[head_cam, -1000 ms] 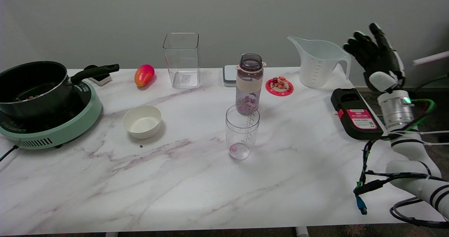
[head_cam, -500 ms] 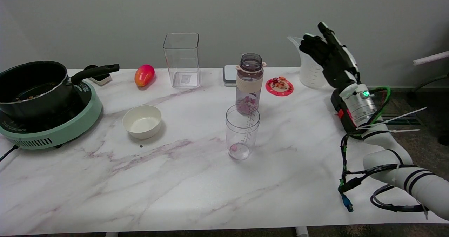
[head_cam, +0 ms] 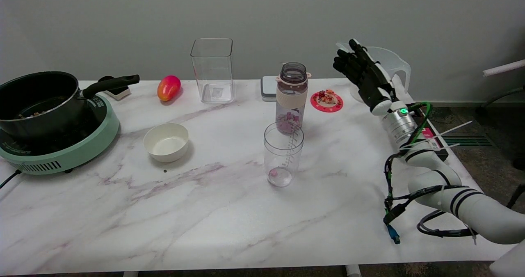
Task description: Pick up the bottle.
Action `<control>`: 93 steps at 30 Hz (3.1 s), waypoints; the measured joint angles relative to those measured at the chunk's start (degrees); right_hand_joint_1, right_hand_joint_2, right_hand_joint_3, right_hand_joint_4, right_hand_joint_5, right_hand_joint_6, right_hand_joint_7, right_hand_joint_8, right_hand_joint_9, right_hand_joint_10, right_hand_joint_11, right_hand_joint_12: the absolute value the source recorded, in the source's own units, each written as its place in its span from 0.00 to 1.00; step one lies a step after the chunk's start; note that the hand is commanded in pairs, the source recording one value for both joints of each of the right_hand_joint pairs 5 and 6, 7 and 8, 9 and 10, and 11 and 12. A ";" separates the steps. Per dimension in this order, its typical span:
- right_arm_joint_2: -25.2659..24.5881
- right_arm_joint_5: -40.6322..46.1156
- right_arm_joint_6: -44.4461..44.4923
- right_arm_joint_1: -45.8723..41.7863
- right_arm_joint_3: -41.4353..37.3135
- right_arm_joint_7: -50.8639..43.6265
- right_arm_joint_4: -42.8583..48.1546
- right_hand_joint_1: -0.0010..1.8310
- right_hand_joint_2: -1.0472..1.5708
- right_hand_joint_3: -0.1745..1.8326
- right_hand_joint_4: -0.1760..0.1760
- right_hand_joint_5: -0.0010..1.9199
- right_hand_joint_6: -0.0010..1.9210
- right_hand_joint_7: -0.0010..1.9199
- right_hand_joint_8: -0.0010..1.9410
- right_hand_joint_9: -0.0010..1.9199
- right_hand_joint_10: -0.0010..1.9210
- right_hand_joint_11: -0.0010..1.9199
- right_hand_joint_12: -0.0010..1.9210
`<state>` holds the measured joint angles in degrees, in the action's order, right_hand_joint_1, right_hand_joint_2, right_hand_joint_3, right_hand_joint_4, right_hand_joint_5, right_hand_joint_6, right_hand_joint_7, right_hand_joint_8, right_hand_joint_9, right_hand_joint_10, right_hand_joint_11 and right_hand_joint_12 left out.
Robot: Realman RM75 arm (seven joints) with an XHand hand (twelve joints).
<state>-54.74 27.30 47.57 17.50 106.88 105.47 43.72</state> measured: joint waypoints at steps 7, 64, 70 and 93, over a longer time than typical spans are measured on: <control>-2.62 -2.40 -2.32 3.89 1.92 -0.05 -4.86 0.63 0.00 0.53 0.50 0.00 0.00 0.11 0.11 0.14 0.14 0.16 0.16; -16.06 -14.04 -8.88 16.10 3.64 -3.52 -18.44 0.81 0.38 0.40 0.50 0.15 0.15 0.43 0.43 0.40 0.40 0.32 0.32; -16.05 -13.97 -8.94 15.67 3.49 -3.60 -17.91 0.81 0.42 0.38 0.50 0.20 0.20 0.47 0.46 0.43 0.43 0.32 0.32; -16.00 -13.70 -10.72 15.11 2.53 -3.71 -16.67 0.79 0.59 0.46 0.50 0.67 0.67 0.76 0.75 0.60 0.60 0.53 0.53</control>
<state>-70.74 13.60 36.85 32.61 109.41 101.76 27.05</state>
